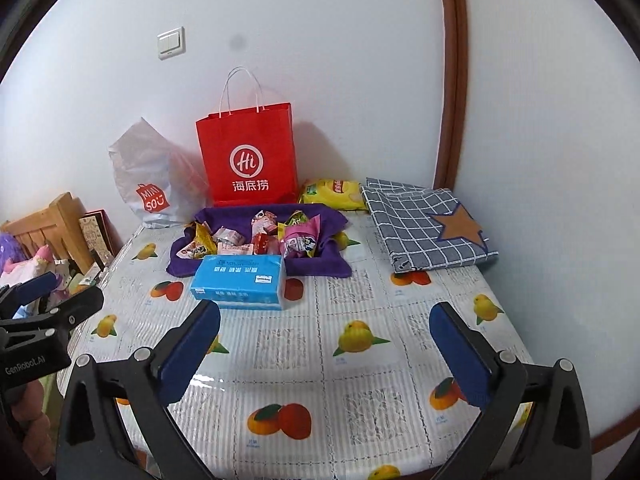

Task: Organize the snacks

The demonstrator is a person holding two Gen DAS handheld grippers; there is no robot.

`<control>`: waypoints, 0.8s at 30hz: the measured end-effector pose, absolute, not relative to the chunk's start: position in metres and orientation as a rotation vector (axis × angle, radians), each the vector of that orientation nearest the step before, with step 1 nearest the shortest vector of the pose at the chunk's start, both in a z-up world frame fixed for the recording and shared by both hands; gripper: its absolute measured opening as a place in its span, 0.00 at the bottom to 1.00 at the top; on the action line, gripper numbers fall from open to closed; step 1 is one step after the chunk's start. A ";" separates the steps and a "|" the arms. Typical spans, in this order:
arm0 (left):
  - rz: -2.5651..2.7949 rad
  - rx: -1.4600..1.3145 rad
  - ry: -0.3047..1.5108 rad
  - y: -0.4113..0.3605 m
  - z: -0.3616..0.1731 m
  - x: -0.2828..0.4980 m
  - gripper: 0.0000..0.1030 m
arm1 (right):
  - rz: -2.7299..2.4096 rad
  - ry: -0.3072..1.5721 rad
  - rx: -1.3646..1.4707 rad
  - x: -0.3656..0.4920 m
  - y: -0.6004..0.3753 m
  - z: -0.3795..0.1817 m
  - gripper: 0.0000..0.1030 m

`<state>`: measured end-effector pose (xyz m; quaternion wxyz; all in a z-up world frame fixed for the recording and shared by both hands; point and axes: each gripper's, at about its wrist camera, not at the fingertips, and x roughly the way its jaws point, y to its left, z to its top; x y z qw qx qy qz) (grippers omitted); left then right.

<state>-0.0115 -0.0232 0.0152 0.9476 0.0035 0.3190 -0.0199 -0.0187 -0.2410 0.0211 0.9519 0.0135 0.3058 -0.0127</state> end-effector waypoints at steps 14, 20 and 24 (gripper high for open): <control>-0.050 -0.002 0.639 -0.028 0.016 -0.024 0.97 | -0.048 0.613 0.041 -0.040 -0.250 0.017 1.00; -0.050 -0.001 0.638 -0.028 0.016 -0.024 0.97 | -0.050 0.607 0.046 -0.043 -0.252 0.018 1.00; -0.050 -0.004 0.637 -0.028 0.017 -0.025 0.97 | -0.051 0.606 0.044 -0.044 -0.252 0.018 1.00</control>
